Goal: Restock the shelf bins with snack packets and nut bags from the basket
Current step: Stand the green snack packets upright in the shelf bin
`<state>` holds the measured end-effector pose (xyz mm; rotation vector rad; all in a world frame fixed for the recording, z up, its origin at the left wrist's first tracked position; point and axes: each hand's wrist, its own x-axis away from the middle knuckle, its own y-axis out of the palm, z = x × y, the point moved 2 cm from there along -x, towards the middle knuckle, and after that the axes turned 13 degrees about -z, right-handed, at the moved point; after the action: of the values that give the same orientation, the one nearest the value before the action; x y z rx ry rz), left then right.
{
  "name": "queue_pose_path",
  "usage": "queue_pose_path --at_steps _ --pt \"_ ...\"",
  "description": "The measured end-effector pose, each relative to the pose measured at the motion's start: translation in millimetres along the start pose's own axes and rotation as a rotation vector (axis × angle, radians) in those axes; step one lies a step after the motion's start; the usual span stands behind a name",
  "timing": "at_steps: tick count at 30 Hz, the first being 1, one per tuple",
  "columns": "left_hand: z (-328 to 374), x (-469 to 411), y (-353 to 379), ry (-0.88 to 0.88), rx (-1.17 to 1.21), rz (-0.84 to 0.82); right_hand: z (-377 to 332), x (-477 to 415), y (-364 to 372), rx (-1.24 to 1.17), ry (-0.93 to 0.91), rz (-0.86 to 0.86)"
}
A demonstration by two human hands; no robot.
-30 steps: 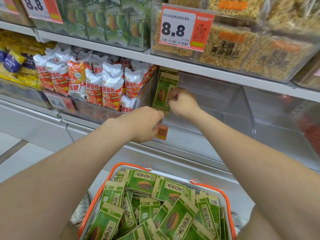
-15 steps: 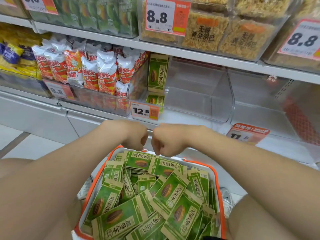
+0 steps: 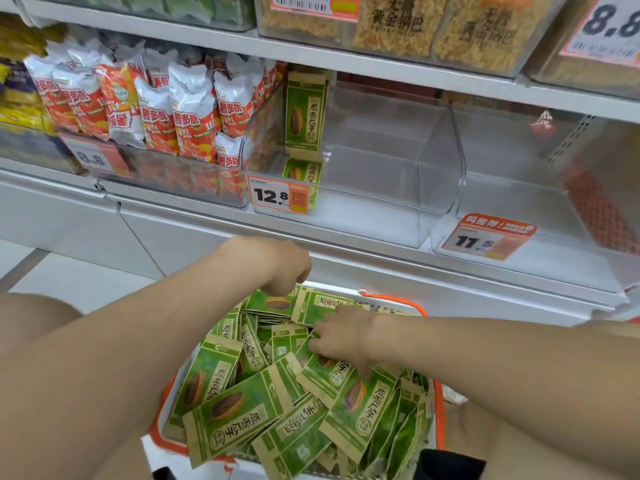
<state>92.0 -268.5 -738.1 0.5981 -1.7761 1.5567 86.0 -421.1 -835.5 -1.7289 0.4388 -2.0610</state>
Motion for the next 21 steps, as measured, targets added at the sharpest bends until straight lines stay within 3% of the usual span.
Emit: queue_pose_path --at_steps 5,15,18,21 --pt "0 -6 0 0.019 -0.014 0.011 -5 -7 12 0.078 0.025 0.161" --pt "2 7 -7 -0.022 0.001 -0.036 31 22 -21 -0.119 0.068 0.114" --pt "-1 16 -14 -0.081 0.026 -0.072 46 43 -43 -0.228 0.083 0.243" --pt "-4 29 -24 -0.075 0.242 -0.087 56 61 -61 -0.378 0.046 0.406"
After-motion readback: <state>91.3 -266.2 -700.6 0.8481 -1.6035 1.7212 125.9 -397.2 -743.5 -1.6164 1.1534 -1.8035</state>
